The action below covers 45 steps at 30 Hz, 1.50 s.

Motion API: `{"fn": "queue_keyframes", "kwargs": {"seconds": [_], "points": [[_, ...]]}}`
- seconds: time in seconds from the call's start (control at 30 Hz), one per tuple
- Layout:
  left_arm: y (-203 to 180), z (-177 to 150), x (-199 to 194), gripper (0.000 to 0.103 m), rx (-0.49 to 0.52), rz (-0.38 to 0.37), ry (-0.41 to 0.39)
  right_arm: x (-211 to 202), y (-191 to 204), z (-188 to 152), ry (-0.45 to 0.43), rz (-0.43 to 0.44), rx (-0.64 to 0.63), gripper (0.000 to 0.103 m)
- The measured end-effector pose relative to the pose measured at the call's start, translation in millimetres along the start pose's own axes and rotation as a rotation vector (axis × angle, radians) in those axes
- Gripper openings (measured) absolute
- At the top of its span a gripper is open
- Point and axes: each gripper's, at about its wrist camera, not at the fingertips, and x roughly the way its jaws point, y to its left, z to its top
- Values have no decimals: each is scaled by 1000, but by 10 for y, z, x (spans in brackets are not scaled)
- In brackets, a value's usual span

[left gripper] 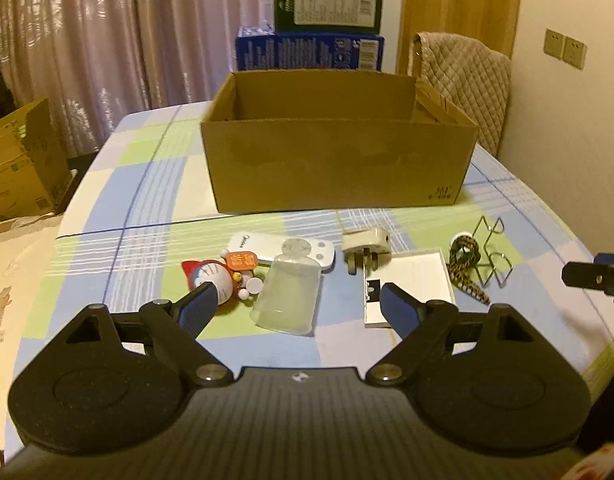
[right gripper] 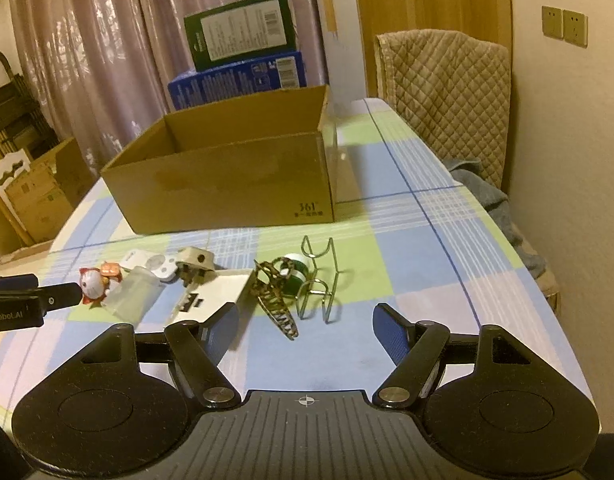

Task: Organize rigid objects
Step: 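Withdraw both grippers from the box back toward the table items, then grasp the clear plastic cup with the left gripper while the right grasps the wire hook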

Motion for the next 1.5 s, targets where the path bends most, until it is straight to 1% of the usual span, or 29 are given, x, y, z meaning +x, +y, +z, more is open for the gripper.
{"fn": "queue_keyframes", "kwargs": {"seconds": [0.1, 0.23, 0.37, 0.43, 0.5, 0.6, 0.67, 0.73, 0.83, 0.87, 0.97, 1.0, 1.13, 1.23, 1.3, 1.37, 1.5], "points": [[28, -37, 144, 85, 22, -20, 18, 89, -21, -21, 15, -6, 2, 71], [102, -59, 382, 85, 25, -27, 45, 223, -30, -53, 34, -15, -5, 71], [143, -82, 585, 82, 47, -34, 62, 348, -45, -57, 45, -23, -5, 71], [156, -88, 687, 80, 61, -43, 72, 412, -40, -49, 50, -26, -12, 71], [163, -99, 772, 74, 70, -49, 85, 479, -39, -42, 55, -27, -12, 71], [163, -96, 899, 67, 86, -60, 104, 568, -27, -32, 60, -26, -14, 71], [167, -100, 985, 66, 91, -65, 123, 633, -22, -25, 63, -24, -14, 71], [163, -101, 1052, 62, 102, -61, 137, 692, -18, -25, 64, -28, -16, 71], [156, -109, 1104, 59, 106, -63, 142, 782, -24, -16, 67, -34, -13, 71], [152, -114, 1114, 56, 102, -68, 146, 815, -22, -17, 68, -37, -13, 70], [131, -131, 1131, 48, 89, -73, 156, 903, -10, -13, 73, -45, -18, 58], [122, -138, 1126, 48, 85, -74, 157, 943, -3, -13, 76, -51, -20, 54], [85, -161, 1090, 48, 58, -81, 164, 1060, 2, 5, 78, -65, -9, 48], [33, -197, 1046, 48, 52, -87, 168, 1143, 11, 15, 81, -85, -25, 42], [2, -221, 1014, 48, 49, -93, 168, 1195, -1, 14, 91, -82, -23, 32], [-25, -239, 986, 48, 48, -95, 168, 1210, -4, 4, 95, -83, -37, 24], [-74, -267, 957, 48, 64, -96, 169, 1170, -32, -37, 100, -83, -64, 24]]}}
